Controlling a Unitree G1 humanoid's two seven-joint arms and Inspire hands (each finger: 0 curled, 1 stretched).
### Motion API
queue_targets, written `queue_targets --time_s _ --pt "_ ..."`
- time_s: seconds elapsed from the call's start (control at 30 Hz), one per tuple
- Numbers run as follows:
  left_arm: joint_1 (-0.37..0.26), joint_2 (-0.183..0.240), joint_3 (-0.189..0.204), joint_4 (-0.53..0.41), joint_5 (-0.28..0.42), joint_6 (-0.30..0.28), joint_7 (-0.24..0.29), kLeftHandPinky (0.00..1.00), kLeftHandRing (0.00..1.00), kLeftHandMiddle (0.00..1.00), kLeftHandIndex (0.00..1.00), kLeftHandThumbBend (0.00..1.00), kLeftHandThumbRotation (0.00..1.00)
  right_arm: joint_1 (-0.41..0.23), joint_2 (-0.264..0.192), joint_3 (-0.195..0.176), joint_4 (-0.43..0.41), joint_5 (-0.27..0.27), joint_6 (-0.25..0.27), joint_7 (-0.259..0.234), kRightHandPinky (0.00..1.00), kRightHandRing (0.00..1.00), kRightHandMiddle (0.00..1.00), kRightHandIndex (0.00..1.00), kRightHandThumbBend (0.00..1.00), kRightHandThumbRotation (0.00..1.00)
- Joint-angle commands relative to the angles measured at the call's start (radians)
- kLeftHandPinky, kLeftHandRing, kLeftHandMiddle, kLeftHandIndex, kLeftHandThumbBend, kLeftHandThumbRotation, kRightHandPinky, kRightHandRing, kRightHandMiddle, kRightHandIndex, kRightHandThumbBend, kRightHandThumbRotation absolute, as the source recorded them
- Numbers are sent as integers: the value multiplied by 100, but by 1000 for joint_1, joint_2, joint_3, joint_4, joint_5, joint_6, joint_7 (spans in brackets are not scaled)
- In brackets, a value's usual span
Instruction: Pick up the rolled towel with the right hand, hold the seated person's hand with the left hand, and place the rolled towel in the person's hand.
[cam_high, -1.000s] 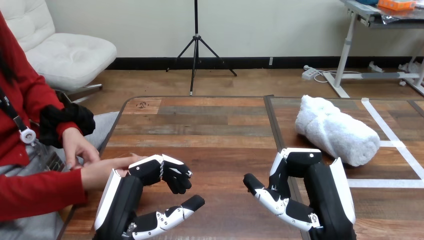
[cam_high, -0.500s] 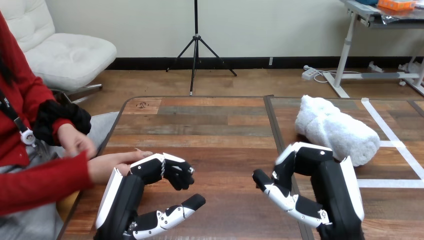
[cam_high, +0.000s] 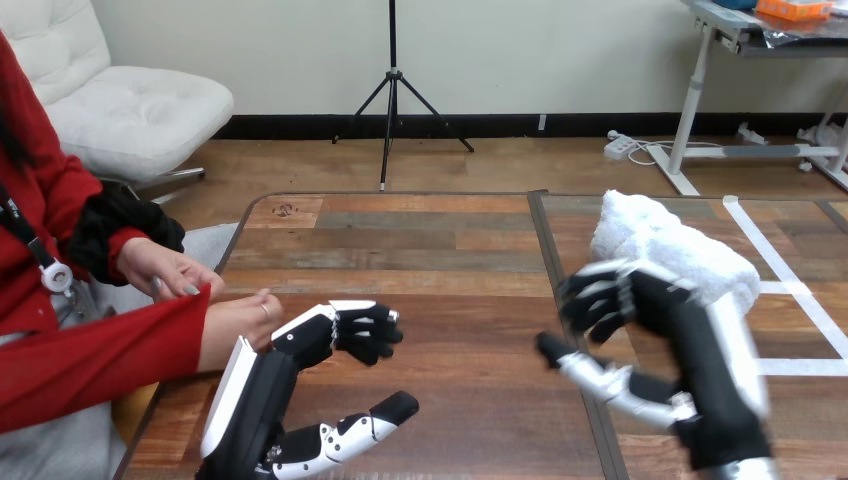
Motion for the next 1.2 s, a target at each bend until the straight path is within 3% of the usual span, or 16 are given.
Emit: queue_targets --time_s 0.0,0.17,0.27,0.5,0.67,0.93,1.17 --pt "-72 -11 11 -9 27 -8 20 60 67 70 72 81 43 -98 -26 -51 -97 -14 51 -26 81 83 84 91 80 32" --pt "-71 -14 13 -12 42 -5 29 63 71 74 76 84 48 -138 -58 -90 -122 -41 130 -37 85 87 85 93 86 37" --pt "-73 -14 12 -8 47 -7 32 65 73 75 77 85 49 -157 -75 -102 -135 -26 178 -23 87 88 86 93 90 38" --pt "-69 -21 7 -13 39 3 31 66 74 77 79 88 51 -219 -125 -137 -145 -44 281 -24 88 90 88 94 98 41" --pt "-69 -23 3 -12 35 4 27 67 75 78 79 89 52 -262 -165 -154 -130 -42 324 -15 90 92 90 94 99 42" --pt "-75 -28 -3 -2 24 -4 22 67 76 79 79 90 52 -350 -246 -168 -79 -98 413 -16 92 95 92 94 100 46" --pt "-73 -33 -5 -2 23 -2 23 67 77 79 79 90 52 -431 -309 -164 -2 -110 444 -2 93 98 94 96 100 52"
